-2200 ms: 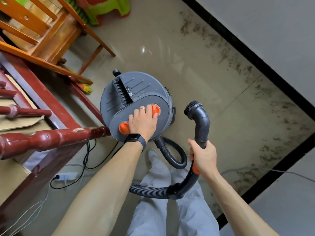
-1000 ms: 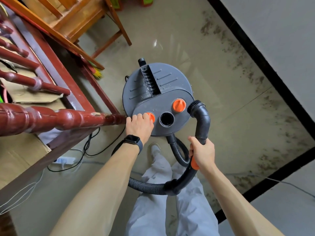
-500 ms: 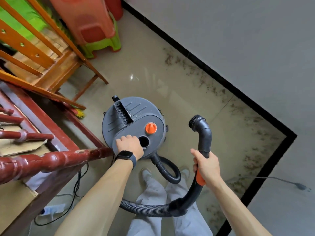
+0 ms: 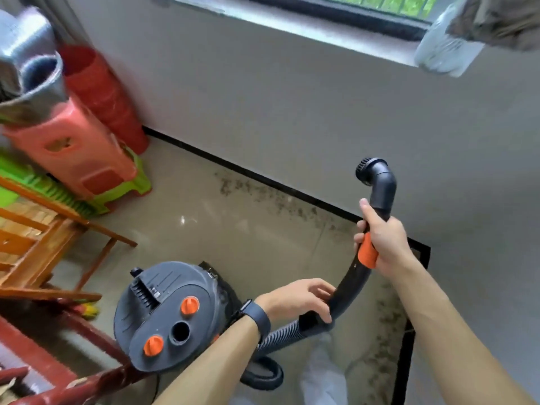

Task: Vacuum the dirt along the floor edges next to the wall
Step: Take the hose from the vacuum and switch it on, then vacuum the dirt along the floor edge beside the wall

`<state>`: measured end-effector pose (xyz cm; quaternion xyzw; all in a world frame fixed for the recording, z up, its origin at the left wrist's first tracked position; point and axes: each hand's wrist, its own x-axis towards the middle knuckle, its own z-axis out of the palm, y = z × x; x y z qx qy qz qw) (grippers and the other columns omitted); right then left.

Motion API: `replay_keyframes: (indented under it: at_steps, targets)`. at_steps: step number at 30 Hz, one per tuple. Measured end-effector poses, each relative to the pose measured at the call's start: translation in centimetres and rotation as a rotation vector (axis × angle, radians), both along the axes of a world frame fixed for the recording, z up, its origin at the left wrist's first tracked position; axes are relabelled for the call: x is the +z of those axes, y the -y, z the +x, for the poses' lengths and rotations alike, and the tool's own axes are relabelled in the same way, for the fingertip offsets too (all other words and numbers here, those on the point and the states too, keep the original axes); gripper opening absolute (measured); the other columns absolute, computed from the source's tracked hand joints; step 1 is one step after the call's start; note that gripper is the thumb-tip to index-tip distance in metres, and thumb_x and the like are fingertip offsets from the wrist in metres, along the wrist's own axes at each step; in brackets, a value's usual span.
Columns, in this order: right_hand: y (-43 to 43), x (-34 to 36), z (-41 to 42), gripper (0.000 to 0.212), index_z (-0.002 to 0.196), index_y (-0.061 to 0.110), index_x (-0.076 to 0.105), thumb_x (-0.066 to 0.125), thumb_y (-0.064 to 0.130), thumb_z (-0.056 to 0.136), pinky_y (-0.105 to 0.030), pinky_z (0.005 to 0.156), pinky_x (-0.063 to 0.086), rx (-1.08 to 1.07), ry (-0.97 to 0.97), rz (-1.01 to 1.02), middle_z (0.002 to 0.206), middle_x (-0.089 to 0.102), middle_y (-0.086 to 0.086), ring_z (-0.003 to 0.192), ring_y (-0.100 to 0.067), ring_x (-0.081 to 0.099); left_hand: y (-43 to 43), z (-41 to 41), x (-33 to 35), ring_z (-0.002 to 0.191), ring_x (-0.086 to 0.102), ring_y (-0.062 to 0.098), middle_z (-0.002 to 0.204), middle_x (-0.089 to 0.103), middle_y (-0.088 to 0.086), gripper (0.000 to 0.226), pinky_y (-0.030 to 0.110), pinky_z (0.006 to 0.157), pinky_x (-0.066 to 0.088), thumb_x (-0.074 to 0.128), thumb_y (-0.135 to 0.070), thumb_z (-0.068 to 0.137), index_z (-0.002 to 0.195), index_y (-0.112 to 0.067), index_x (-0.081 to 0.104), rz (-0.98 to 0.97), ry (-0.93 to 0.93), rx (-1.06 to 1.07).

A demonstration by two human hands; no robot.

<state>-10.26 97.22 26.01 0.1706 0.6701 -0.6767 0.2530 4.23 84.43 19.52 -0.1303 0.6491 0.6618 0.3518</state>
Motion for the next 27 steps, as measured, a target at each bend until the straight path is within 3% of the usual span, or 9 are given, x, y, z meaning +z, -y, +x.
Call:
replay_keyframes:
  at_steps: [2, 7, 11, 13, 16, 22, 27]
  targets:
    - [-0.8, 1.8, -4.7, 0.032, 0.087, 0.019, 0.052, 0.073, 0.043, 0.095, -0.025, 0.05, 0.044, 0.017, -0.016, -0.037, 0.066, 0.052, 0.004, 0.045, -0.011, 0.048, -1.2, -3.8, 1.7, 0.092, 0.063, 0.006, 0.102, 0.069, -0.007, 0.039, 0.019, 0.088, 0.05, 0.077, -0.005, 0.077, 0.111, -0.02, 0.065, -0.077, -0.058, 0.033]
    - [-2.3, 6.6, -14.0, 0.034, 0.086, 0.018, 0.05, 0.073, 0.041, 0.095, -0.023, 0.048, 0.044, 0.051, -0.082, -0.102, 0.062, 0.052, 0.005, 0.043, -0.011, 0.047, -4.4, -12.7, 4.7, 0.071, 0.059, 0.009, 0.078, 0.063, -0.01, 0.025, 0.027, 0.074, 0.049, 0.08, -0.024, 0.073, 0.088, -0.024, 0.06, -0.311, -0.161, -0.086]
    - [-2.3, 8.2, -18.4, 0.025, 0.095, 0.01, 0.054, 0.076, 0.024, 0.094, -0.028, 0.049, 0.049, 0.175, -0.164, -0.122, 0.07, 0.056, -0.001, 0.049, -0.013, 0.054, -6.2, -17.5, 6.1, 0.076, 0.062, 0.013, 0.078, 0.064, -0.01, 0.024, 0.026, 0.07, 0.049, 0.077, -0.034, 0.075, 0.077, -0.029, 0.054, -0.585, -0.256, -0.034]
    - [-2.0, 7.5, -19.3, 0.028, 0.104, 0.009, 0.053, 0.078, 0.015, 0.091, -0.032, 0.056, 0.054, 0.246, -0.181, -0.167, 0.082, 0.058, -0.006, 0.057, -0.015, 0.061, -6.3, -18.6, 6.2, 0.079, 0.064, 0.017, 0.079, 0.064, -0.008, 0.02, 0.025, 0.068, 0.049, 0.074, -0.032, 0.075, 0.077, -0.028, 0.054, -0.643, -0.252, 0.034]
    - [-1.5, 5.1, -19.0, 0.035, 0.113, 0.015, 0.054, 0.08, 0.018, 0.089, -0.038, 0.072, 0.06, 0.372, -0.136, -0.14, 0.098, 0.063, -0.007, 0.076, -0.022, 0.073, -5.3, -19.9, 6.6, 0.073, 0.059, 0.017, 0.073, 0.06, -0.009, 0.021, 0.025, 0.061, 0.045, 0.07, -0.03, 0.075, 0.072, -0.027, 0.049, -0.721, -0.223, 0.12]
    - [1.9, 0.9, -17.1, 0.023, 0.095, 0.012, 0.054, 0.076, 0.018, 0.093, -0.036, 0.064, 0.055, 0.193, 0.043, -0.29, 0.072, 0.06, -0.004, 0.063, -0.022, 0.064, -1.3, -20.7, 7.5, 0.076, 0.065, 0.023, 0.078, 0.066, -0.002, 0.021, 0.038, 0.073, 0.056, 0.066, -0.035, 0.069, 0.077, -0.024, 0.051, -0.845, -0.179, 0.078]
    - [7.2, 0.6, -16.6, 0.029, 0.089, 0.017, 0.051, 0.077, 0.03, 0.092, -0.032, 0.056, 0.049, 0.148, 0.015, -0.21, 0.062, 0.053, 0.002, 0.049, -0.016, 0.05, 1.4, -20.0, 7.0, 0.078, 0.066, 0.022, 0.08, 0.066, -0.002, 0.017, 0.037, 0.074, 0.056, 0.067, -0.032, 0.071, 0.077, -0.026, 0.052, -0.809, -0.15, 0.172]
